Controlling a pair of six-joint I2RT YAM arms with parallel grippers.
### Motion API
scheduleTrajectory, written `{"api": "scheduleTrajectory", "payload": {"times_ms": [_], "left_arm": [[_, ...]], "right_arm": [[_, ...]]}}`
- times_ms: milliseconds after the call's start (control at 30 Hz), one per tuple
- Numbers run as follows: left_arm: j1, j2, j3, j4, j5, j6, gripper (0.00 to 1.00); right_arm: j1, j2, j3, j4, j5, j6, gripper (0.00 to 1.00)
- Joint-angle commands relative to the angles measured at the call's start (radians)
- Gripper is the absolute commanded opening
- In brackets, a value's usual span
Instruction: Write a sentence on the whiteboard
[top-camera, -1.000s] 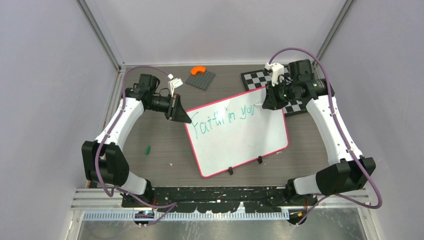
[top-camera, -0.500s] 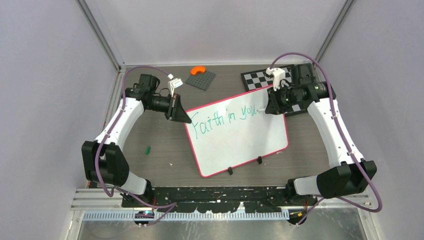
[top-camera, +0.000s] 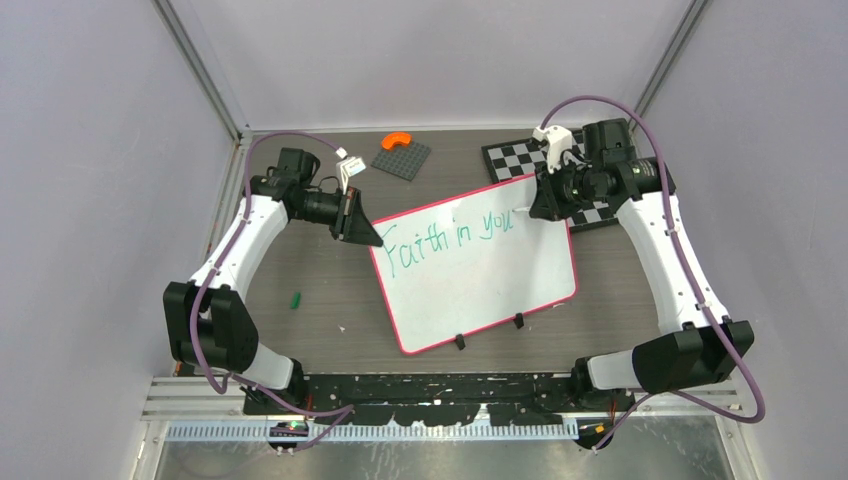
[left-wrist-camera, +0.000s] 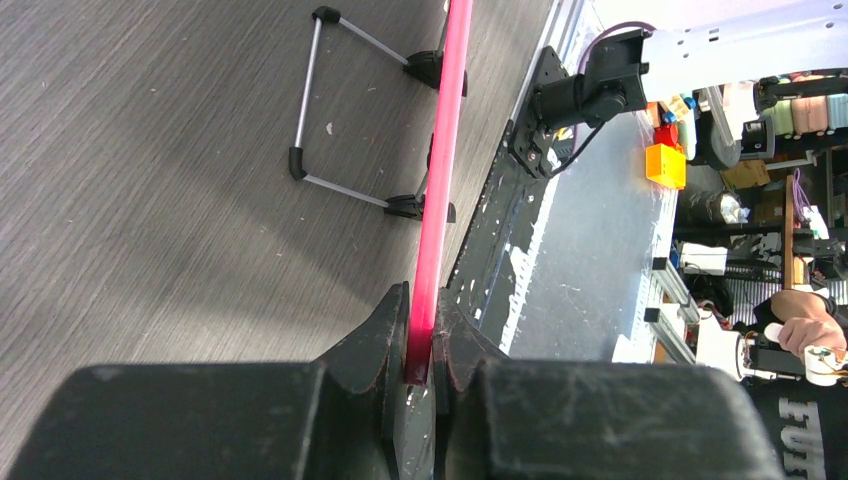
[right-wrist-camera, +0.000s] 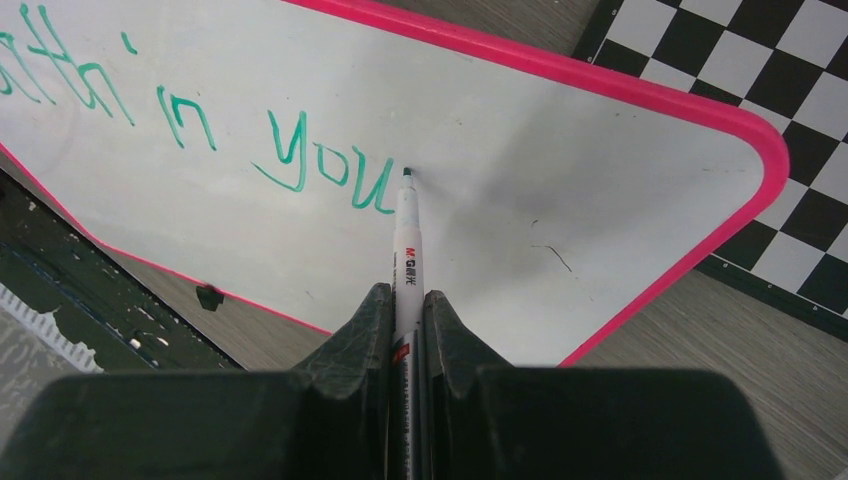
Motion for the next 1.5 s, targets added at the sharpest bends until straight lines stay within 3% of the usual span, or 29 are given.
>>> {"api": "scheduleTrajectory", "payload": {"times_ms": [0,500,1300,1467], "left_arm": [[-0.006,-0.008,0.011,0.006,-0.029,-0.008,0.00],[-0.005,-0.004,0.008,0.011,-0.021,-0.009,0.00],[-0.005,0.004,0.018,0.006,-0.028,-0.009,0.00],[-0.006,0.000,0.021,0.010,-0.029,-0.015,0.01]], "right_arm": [[-0.003,0.018,0.013,0.046,-0.012,-0.003,0.00],[-0.010,-0.074,-0.140,0.050,0.006,-0.003,0.00],[-0.035,0.019,0.036,0.045,0.035,-0.003,0.00],[-0.035,0.022,0.074,-0.024,-0.038,-0.019,0.00]]}}
